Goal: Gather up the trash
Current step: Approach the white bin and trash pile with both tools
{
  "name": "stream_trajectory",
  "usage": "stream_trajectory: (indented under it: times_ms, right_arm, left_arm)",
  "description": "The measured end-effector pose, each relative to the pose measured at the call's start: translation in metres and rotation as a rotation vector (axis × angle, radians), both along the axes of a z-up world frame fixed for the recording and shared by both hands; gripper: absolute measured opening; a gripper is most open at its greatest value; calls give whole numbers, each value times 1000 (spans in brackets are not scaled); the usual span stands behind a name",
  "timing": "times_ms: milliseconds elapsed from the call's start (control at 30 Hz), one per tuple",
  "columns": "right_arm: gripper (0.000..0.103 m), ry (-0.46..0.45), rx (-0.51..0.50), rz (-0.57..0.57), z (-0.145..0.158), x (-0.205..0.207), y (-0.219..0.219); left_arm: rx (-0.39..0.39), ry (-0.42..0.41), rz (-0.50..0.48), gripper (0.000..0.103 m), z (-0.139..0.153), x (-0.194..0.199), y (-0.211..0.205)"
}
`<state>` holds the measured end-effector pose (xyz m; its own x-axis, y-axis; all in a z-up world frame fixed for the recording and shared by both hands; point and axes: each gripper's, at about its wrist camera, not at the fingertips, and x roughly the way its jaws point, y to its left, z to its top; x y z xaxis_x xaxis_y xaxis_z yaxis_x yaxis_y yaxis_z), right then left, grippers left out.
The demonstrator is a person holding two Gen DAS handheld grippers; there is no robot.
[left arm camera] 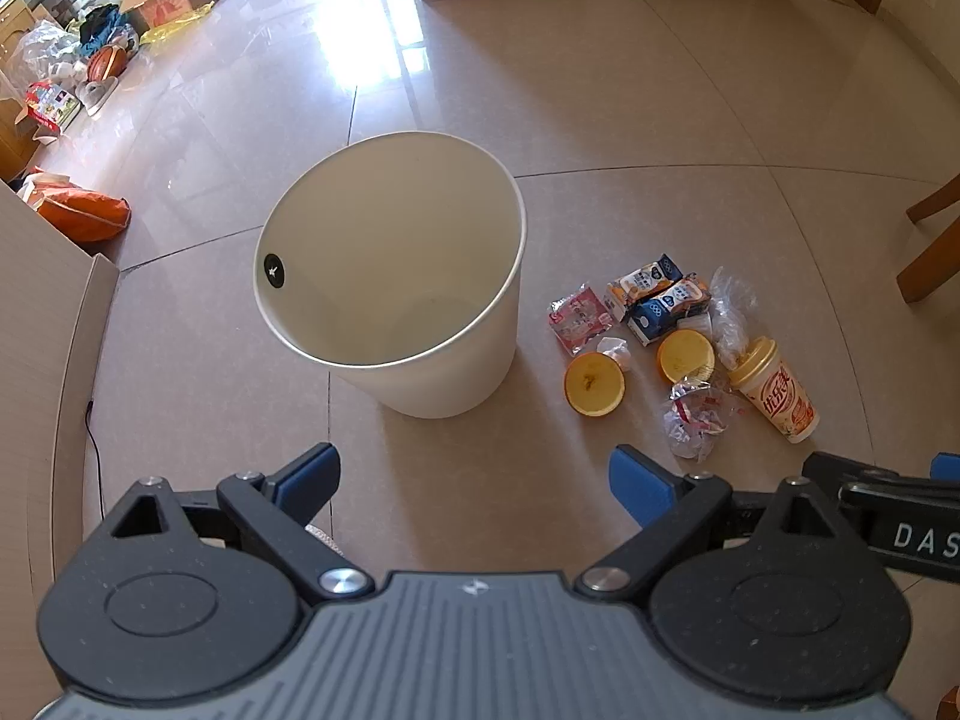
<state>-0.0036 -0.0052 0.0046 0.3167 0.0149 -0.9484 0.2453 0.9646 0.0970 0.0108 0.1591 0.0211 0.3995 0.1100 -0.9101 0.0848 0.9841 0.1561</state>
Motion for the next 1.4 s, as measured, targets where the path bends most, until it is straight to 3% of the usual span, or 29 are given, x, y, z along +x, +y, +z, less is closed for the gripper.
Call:
stream_trajectory:
  times_ms: [1400]
  right_arm:
    - [103, -36, 1, 19, 6, 4, -2]
  left_arm:
    - [-8, -49, -22, 96, 1, 6, -3]
